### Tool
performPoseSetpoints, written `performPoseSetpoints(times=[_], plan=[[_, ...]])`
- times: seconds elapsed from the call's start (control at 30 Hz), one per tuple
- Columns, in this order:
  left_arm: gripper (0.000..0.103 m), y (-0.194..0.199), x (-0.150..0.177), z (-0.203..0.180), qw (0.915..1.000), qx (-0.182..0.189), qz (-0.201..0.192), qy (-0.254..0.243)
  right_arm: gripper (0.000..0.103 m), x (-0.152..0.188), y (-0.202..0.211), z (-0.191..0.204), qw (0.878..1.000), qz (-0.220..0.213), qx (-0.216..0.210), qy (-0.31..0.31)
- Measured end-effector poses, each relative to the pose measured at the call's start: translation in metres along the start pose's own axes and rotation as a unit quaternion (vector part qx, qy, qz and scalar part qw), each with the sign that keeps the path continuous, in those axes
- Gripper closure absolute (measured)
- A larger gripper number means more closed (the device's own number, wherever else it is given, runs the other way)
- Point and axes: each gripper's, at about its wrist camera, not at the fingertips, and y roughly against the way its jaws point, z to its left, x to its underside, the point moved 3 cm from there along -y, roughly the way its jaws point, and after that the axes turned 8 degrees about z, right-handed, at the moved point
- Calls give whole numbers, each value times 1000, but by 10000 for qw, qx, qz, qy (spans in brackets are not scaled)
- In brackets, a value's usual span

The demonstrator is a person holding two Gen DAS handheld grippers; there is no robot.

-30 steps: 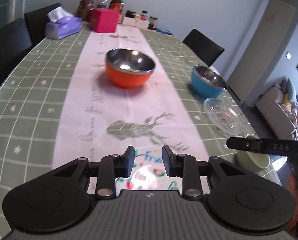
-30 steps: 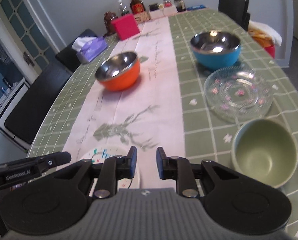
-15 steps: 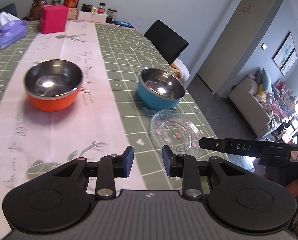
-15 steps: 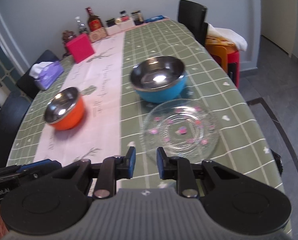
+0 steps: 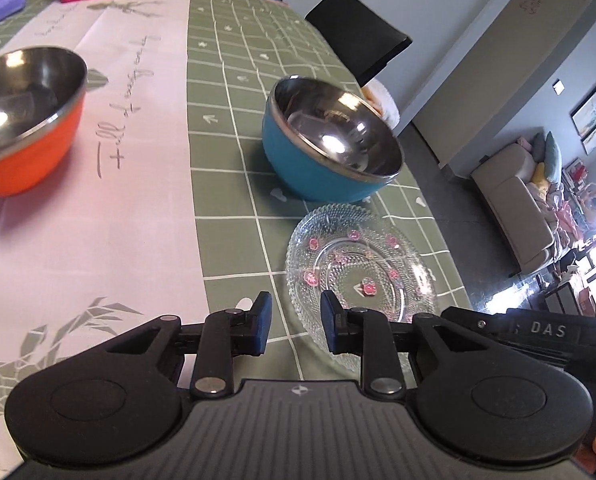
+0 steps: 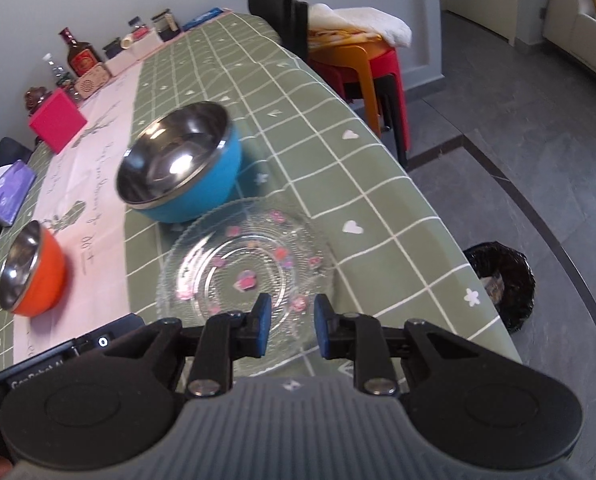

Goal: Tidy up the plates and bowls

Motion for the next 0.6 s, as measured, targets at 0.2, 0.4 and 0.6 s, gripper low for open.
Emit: performPoseSetpoints(times=[0.2, 0.4, 0.6], plan=[[76, -12, -6, 5, 9998, 95, -15, 178, 81, -8, -15, -16, 9988, 198, -134, -427], [76, -22, -10, 3, 9999, 11, -17, 153, 81, -13, -21, -25, 9973, 204, -276, -647], [79, -27, -11, 1, 9999, -11, -87, 85, 82, -14, -28, -25, 9969, 264, -317, -672]])
